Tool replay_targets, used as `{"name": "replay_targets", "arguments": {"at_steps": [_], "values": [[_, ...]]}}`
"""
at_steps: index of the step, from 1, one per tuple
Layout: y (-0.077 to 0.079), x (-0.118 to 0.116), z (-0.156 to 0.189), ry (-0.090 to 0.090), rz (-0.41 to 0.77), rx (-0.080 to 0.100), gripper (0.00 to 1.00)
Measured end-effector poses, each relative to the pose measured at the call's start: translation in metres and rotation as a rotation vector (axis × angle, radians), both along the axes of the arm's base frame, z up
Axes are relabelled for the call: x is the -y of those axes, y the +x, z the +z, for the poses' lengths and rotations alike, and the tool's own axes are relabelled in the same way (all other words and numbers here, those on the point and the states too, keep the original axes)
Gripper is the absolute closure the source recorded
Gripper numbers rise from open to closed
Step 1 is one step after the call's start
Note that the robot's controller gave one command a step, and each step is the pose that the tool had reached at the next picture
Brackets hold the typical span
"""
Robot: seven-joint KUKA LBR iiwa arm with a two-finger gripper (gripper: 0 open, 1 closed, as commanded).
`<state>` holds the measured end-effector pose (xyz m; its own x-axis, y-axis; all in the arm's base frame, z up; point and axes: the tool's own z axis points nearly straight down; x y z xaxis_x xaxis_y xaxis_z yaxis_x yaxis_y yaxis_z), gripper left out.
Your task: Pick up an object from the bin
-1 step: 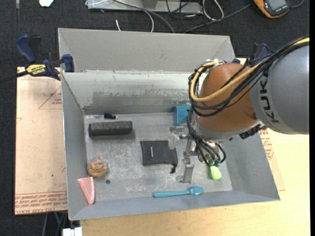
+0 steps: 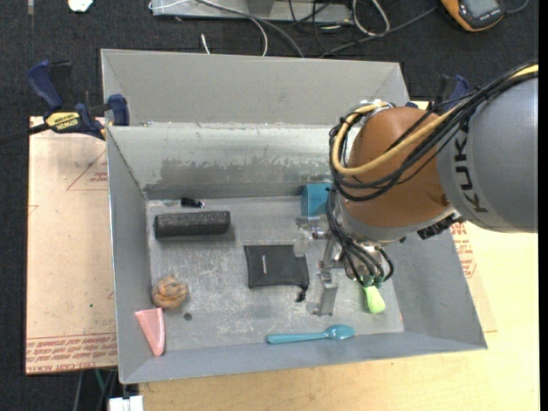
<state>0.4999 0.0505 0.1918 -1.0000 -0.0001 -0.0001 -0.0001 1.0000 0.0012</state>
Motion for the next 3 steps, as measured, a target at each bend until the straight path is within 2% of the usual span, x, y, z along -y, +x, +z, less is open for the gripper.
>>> {"name": "replay_targets", "arguments": {"at_steps": [1, 2, 3], "values": [[0.028, 0.018, -0.042, 0.001, 0.067, 0.008, 0.0], [0.04, -0.01, -0.107, 0.002, -0.017, 0.009, 0.0], [0.096, 0.022, -0.121, -0.003, 0.175, 0.013, 1.0]]}}
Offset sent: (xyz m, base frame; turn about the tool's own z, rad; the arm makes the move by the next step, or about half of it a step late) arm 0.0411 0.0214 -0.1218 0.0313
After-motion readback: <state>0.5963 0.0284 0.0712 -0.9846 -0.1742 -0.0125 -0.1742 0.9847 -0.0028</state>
